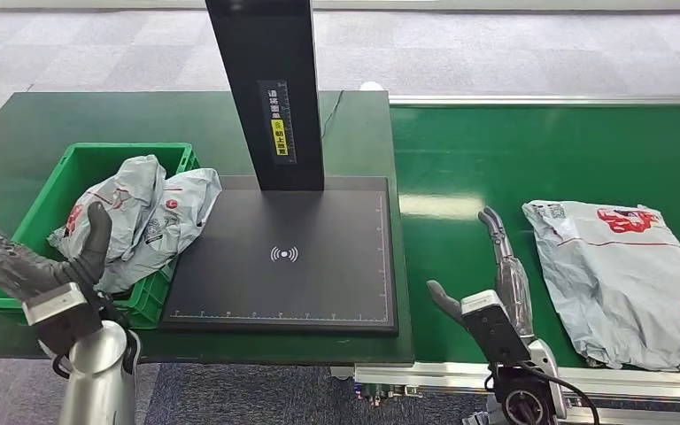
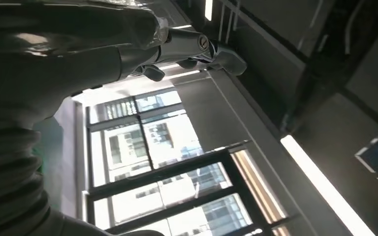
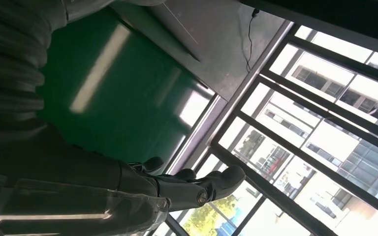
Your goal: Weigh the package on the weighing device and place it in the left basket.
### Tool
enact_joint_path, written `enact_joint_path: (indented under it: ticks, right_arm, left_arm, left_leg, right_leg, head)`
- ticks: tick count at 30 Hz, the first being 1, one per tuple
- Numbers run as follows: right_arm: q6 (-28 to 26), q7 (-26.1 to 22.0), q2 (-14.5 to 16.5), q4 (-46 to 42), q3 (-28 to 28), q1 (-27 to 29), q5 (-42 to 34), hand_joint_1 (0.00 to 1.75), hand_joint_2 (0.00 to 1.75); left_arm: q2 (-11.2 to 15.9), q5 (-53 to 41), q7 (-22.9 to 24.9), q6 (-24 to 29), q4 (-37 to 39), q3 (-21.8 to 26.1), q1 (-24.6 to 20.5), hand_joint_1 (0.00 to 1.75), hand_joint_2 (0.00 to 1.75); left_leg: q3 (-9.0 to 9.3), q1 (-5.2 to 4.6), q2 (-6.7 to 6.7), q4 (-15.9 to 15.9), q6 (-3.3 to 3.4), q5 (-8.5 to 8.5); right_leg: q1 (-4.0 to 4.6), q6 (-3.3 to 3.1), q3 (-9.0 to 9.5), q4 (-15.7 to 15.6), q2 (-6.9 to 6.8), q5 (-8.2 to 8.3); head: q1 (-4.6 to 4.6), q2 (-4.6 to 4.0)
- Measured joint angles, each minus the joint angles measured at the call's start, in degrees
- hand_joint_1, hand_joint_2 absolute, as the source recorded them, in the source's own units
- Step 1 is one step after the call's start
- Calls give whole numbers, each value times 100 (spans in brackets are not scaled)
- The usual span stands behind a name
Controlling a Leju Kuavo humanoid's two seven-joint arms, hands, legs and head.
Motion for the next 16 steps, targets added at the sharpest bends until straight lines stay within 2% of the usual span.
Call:
enact_joint_path:
  ticks: [2,4,6,8,12,14,16]
  right_arm:
    - [-1,-10,-1,22,0,-19,-23,0,175]
    - [-1,-19,-3,34,1,-32,-37,0,175]
    - [25,-45,-9,53,2,-66,-78,0,175]
    - [150,-96,-14,87,8,-126,-229,0,175]
    - [825,-214,-16,204,55,-284,-1075,0,175]
    - [1110,-254,-16,271,98,-355,-1461,0,175]
    - [1225,-266,-17,302,125,-382,-1641,0,175]
  left_arm:
    - [29,375,59,-77,-327,-406,157,0,175]
    - [126,993,410,-492,-488,-861,269,0,175]
    - [255,1525,851,-1427,-535,-1288,361,0,175]
    - [351,1940,1176,-2602,-521,-1623,455,0,175]
    - [471,3100,2118,-4507,-231,-2022,540,0,175]
    - [519,3308,2365,-4998,63,-2115,545,0,175]
    - [540,3249,2390,-5143,266,-2165,546,0,175]
  left_leg:
    - [2,0,1,0,0,0]
    - [2,0,0,0,0,0]
    - [1,1,0,0,0,0]
    - [1,1,3,-1,0,0]
    - [3,0,7,0,0,0]
    - [4,0,7,0,0,0]
    - [4,0,7,0,0,0]
  right_leg:
    - [0,0,0,0,0,0]
    - [0,0,1,-1,-1,0]
    - [0,0,2,-1,-1,0]
    - [1,0,2,0,2,0]
    - [0,0,2,0,9,1]
    - [0,0,1,0,8,1]
    - [0,0,1,0,8,1]
  head:
    - [-1,0]
    - [-2,1]
    - [-4,1]
    - [-5,1]
    - [-7,0]
    - [-7,0]
    - [-6,0]
